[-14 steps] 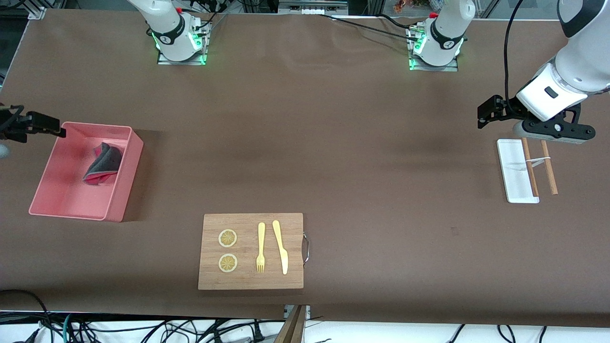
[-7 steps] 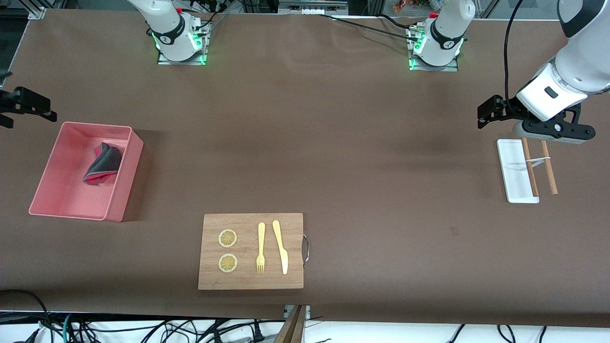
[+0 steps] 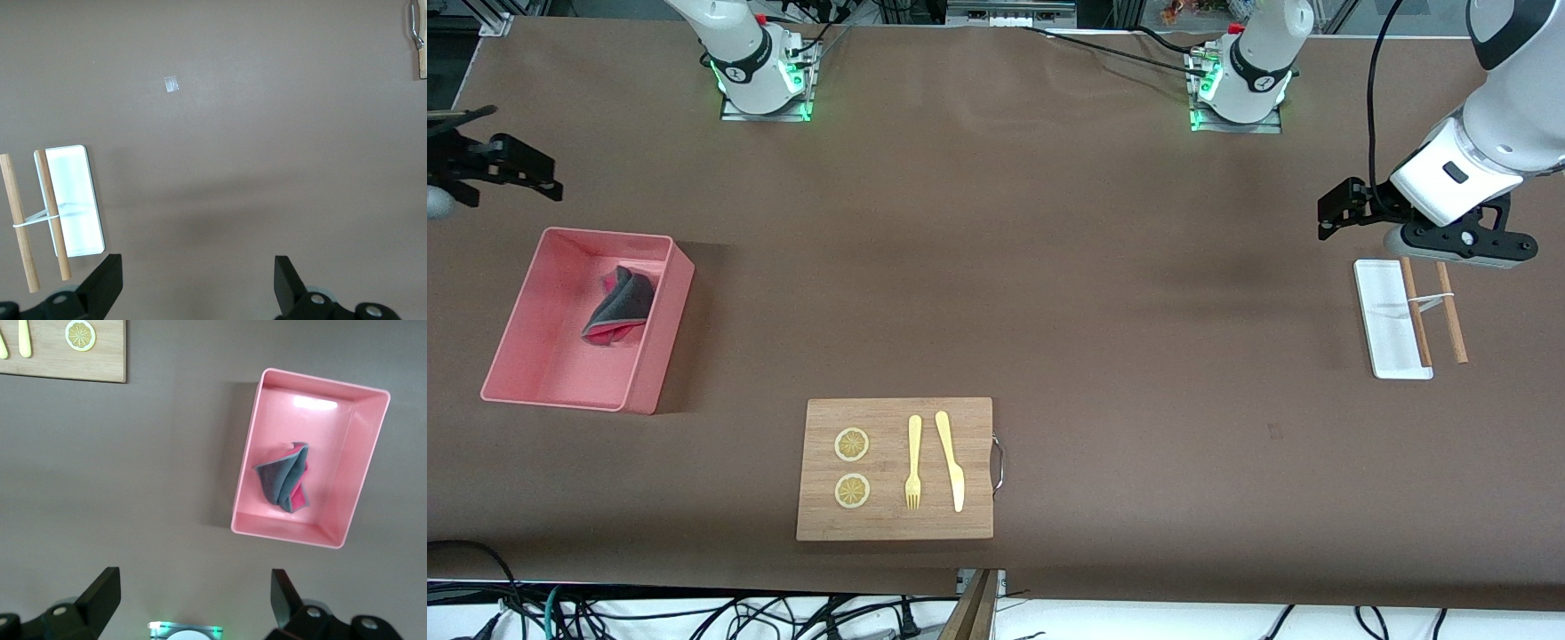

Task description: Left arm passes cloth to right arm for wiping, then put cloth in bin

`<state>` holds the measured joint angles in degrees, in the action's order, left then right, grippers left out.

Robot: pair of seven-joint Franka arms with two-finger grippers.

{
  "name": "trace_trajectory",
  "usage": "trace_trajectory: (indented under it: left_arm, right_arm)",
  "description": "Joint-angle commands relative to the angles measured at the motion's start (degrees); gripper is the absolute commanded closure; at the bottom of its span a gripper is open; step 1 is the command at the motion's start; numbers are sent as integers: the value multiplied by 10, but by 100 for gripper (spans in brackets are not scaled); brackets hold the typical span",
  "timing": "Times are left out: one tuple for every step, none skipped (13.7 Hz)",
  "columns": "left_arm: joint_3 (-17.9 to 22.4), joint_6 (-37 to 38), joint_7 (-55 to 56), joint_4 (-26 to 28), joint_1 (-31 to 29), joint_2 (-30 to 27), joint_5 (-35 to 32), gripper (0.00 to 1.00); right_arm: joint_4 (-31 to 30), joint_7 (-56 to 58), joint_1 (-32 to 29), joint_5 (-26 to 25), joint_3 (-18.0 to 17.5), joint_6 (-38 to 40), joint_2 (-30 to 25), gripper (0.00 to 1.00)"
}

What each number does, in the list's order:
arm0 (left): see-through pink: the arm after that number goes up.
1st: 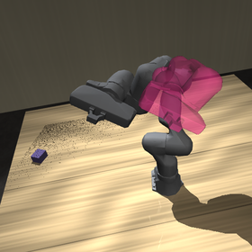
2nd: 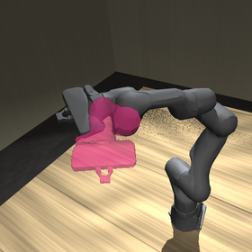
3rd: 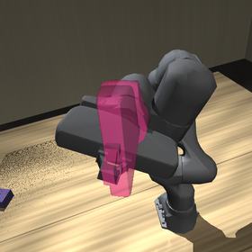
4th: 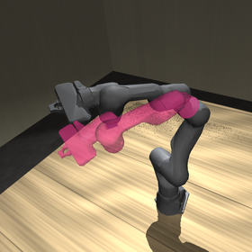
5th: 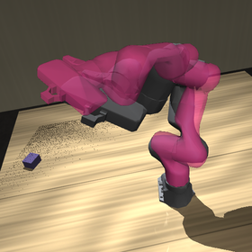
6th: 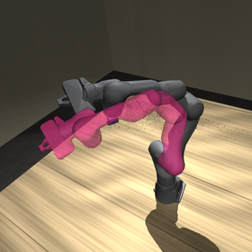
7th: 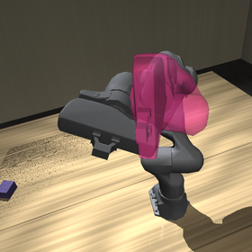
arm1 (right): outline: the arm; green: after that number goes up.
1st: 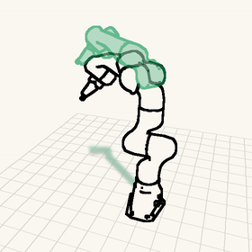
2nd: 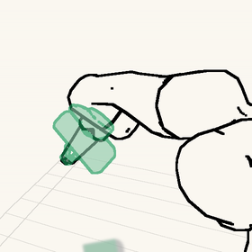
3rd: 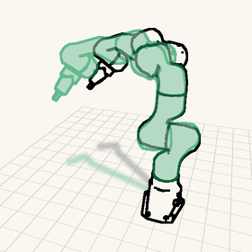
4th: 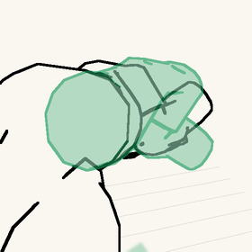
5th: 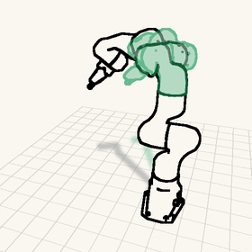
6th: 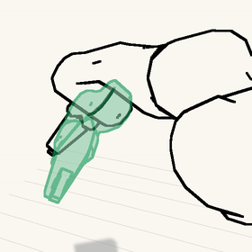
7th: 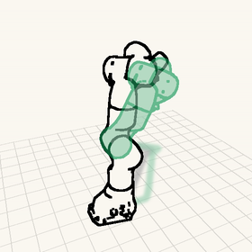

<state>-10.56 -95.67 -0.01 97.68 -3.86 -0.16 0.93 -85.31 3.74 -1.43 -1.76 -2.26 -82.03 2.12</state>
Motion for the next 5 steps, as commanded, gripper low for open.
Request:
trace_trajectory:
  left_arm:
    - [0,-6,-10,1,1,-1,1,0]
    - [0,-6,-10,1,1,-1,2,0]
    - [1,-6,-10,-1,1,-1,1,0]
    - [0,-5,-10,-6,1,1,1,0]
    - [0,-5,-10,-9,1,3,2,0]
  right_arm:
    - [-6,-16,-9,-9,-9,7,-9,1]
    - [-1,-15,-9,-9,-7,6,-5,1]
    - [3,-16,-9,-10,-7,7,0,1]
    - [3,-16,-9,-10,-7,6,2,1]
    - [3,-16,-9,-11,-7,6,2,1]
